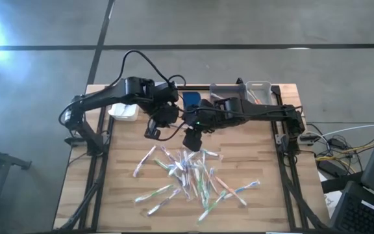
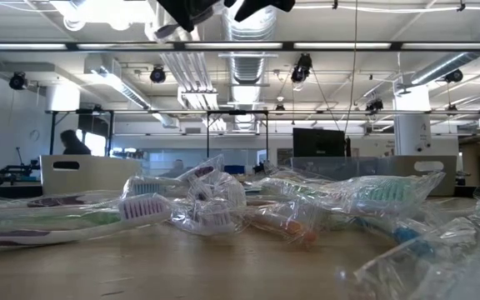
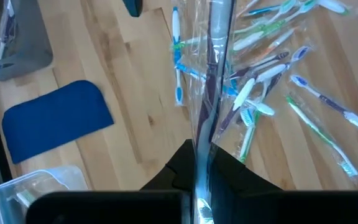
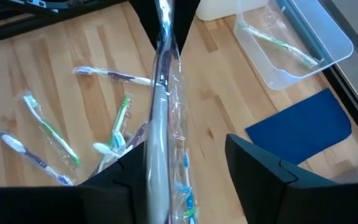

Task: Pick & Place Toothbrushes
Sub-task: Put the purple toothbrush into the black bin

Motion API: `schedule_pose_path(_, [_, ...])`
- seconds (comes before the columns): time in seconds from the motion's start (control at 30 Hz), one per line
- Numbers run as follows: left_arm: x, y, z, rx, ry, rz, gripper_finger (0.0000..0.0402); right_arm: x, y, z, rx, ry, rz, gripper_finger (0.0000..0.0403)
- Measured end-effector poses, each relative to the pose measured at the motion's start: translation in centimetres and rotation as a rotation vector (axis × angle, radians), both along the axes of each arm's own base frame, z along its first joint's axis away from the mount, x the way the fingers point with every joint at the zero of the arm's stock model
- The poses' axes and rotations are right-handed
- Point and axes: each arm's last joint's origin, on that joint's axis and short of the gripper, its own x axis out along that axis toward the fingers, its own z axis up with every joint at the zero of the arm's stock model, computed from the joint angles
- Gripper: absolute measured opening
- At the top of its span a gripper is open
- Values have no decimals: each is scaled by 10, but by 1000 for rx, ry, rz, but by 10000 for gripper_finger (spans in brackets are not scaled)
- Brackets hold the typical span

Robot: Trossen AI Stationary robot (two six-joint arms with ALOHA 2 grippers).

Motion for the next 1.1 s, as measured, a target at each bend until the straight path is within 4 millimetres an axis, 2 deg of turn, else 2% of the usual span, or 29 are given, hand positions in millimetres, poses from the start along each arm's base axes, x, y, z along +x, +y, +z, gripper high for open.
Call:
schedule_pose_path(0.43, [1, 0, 0, 4, -4, 0, 21, -2, 1, 4, 49, -13, 27, 100])
schedule_pose_path(0.63, [1, 1, 0, 4, -9, 0, 21, -2, 2, 4, 81, -12, 51, 21])
schedule_pose_path(0.77, [2, 1, 0, 4, -12, -1, 25, -2, 3, 4, 84, -11, 53, 14])
schedule_pose_path(0.9, [3, 1, 1, 9, -32, -8, 51, -2, 2, 4, 84, -10, 52, 12])
schedule_pose_path(1.1, [3, 0, 2, 10, -47, -12, 127, -3, 2, 4, 93, -8, 53, 11])
